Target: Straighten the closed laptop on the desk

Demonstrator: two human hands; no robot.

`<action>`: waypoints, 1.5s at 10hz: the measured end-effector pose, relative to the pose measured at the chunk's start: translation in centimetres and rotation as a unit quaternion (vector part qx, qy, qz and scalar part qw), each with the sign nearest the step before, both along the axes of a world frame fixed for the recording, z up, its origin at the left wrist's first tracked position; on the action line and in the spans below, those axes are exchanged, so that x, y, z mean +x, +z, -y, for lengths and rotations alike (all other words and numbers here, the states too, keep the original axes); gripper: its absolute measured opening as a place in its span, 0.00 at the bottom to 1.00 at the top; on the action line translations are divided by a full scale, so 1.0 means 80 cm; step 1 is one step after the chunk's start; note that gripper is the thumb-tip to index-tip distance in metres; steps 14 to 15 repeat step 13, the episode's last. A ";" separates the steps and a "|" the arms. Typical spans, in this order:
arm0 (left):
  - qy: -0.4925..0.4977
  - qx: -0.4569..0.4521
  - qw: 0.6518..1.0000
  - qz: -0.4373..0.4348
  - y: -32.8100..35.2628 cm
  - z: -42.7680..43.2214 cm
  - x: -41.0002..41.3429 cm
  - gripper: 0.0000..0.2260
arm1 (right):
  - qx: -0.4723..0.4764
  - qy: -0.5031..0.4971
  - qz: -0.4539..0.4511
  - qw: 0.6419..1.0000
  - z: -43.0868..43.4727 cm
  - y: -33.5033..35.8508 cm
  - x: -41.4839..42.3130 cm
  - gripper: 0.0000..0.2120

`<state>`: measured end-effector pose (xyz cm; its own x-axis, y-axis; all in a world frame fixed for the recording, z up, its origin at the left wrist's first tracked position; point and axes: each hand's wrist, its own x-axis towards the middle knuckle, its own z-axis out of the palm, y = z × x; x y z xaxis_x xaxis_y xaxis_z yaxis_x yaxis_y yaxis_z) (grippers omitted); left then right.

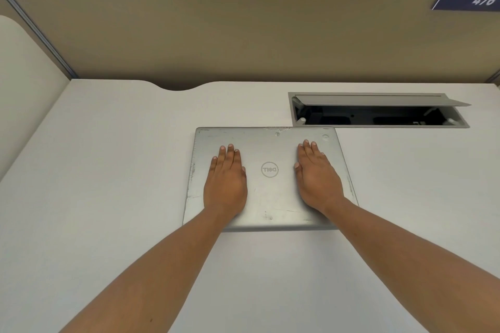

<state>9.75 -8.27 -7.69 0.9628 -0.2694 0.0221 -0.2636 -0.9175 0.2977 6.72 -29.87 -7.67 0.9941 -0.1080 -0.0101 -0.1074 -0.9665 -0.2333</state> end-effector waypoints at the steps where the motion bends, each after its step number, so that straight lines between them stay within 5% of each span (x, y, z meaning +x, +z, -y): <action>1: 0.002 -0.004 1.000 -0.004 -0.001 -0.001 -0.001 0.23 | -0.008 -0.001 -0.012 1.000 -0.001 -0.002 0.000 0.26; 10: 0.016 -0.024 1.000 0.008 -0.002 0.002 -0.004 0.23 | 0.015 -0.004 0.001 1.000 0.000 0.003 -0.001 0.26; 15: -0.002 -0.003 0.994 0.112 0.061 -0.015 0.006 0.23 | 0.050 -0.008 0.091 0.995 -0.004 0.088 0.001 0.25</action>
